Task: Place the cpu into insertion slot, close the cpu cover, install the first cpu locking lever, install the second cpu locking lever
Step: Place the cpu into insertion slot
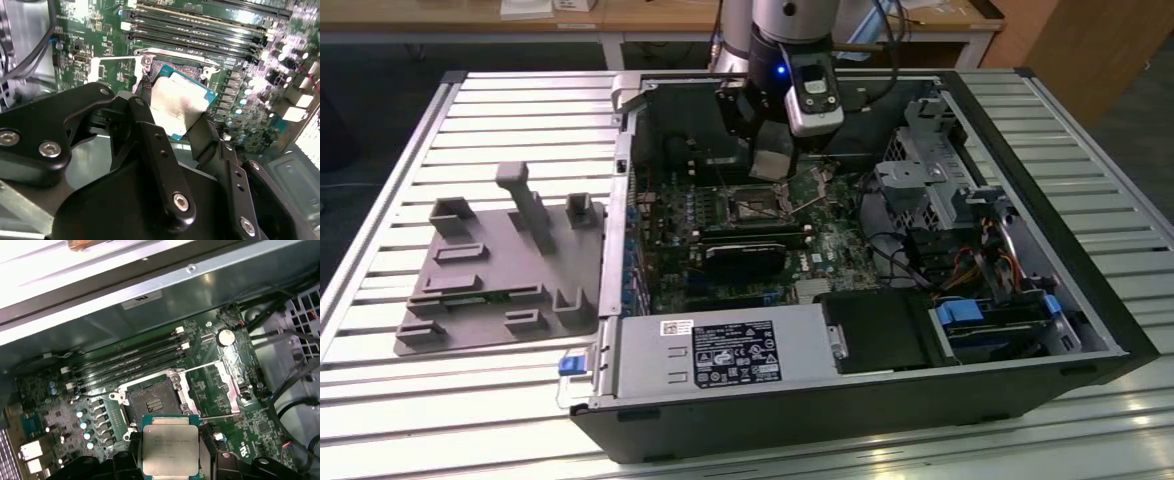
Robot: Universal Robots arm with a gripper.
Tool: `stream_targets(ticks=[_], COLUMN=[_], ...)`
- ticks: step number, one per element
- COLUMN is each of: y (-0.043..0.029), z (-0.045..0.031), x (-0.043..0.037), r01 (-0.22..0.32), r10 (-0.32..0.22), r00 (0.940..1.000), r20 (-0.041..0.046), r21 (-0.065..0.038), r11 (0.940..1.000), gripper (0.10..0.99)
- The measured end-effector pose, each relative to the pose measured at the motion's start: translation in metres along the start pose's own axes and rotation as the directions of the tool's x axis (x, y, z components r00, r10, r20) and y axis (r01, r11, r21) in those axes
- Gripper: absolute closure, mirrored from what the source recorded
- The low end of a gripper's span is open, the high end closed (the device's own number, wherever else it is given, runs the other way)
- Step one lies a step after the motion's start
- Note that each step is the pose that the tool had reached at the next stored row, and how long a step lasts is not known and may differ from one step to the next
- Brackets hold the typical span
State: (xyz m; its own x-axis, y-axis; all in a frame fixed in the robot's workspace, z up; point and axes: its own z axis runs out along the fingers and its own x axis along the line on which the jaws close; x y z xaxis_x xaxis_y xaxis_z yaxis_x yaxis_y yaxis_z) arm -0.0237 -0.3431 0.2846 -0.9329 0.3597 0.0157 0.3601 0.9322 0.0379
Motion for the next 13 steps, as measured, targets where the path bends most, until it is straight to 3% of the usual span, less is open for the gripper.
stream_targets(ticks=[7, 13], y=[-0.0001, -0.0002], z=[0.0033, 0.0059], x=[-0.0001, -0.0001], r01=[-0.088, -0.159], r10=[0.088, 0.159], r00=[0.9961, 0.9873], r20=[0.0034, 0.006], r21=[-0.001, -0.003], r11=[0.9961, 0.9873], gripper=[0.549, 0.549])
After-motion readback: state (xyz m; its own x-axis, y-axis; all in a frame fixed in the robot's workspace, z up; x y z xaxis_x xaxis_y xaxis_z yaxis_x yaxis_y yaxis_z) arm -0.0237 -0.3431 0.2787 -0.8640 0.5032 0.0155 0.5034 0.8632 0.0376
